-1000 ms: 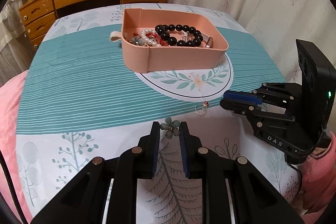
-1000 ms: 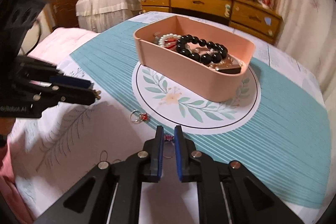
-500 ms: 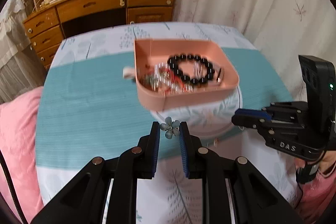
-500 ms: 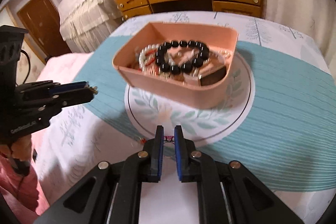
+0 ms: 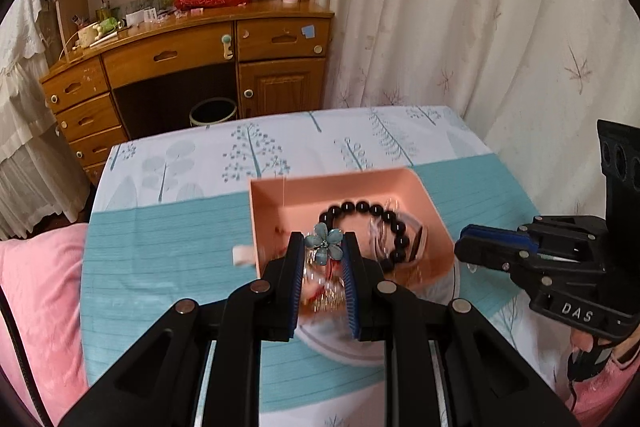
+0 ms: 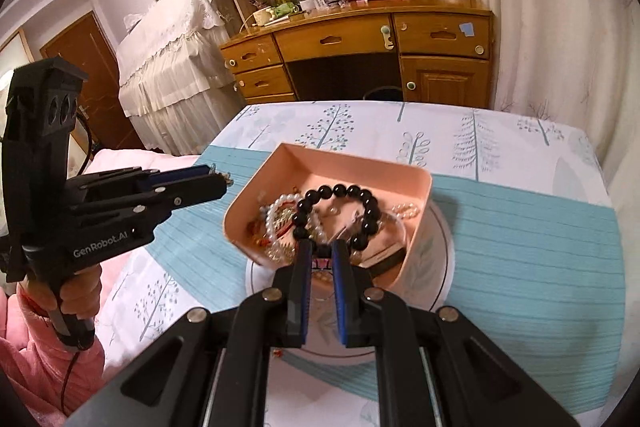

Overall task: Organize jewelry
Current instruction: 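Lower the flower brooch and ring into the pink tray and open both tools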

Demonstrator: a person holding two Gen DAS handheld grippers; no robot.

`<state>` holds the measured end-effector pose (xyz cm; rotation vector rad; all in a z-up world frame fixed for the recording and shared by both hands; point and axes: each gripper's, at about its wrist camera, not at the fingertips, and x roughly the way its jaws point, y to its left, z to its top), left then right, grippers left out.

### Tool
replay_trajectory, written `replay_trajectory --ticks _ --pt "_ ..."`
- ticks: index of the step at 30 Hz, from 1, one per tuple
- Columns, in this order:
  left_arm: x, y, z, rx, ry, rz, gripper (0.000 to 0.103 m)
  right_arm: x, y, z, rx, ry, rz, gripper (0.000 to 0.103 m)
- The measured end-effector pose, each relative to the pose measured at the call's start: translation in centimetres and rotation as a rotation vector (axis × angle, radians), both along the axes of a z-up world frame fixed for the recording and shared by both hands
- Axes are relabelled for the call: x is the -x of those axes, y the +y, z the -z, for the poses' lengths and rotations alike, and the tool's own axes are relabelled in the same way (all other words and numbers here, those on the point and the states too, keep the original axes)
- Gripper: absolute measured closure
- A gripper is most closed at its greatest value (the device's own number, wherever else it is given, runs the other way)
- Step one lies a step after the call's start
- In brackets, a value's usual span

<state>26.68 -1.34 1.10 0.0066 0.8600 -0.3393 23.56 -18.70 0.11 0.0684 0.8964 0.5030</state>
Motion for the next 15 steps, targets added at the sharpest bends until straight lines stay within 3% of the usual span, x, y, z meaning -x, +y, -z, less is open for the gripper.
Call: replay_trajectory --ticks 3,6,8,15 --pt "-1.6 -0.3 -0.1 0.013 0.009 -0.014 0.084 -1.0 0.0 -0.5 0.003 -0.024 0.026 0.093" --pt "-2.5 -0.1 0.0 0.014 0.023 -0.059 0.063 -1.9 -0.5 -0.5 -0.036 -0.021 0.061 0.092" --pt "-2.7 0.1 0.1 0.014 0.027 -0.075 0.039 -2.3 -0.5 0.0 -0.024 0.003 0.063 0.091" --pt "-2.7 1.3 0.1 -0.006 0.050 -0.111 0.028 -2.2 -0.6 0.4 -0.003 0.020 0.067 0.091"
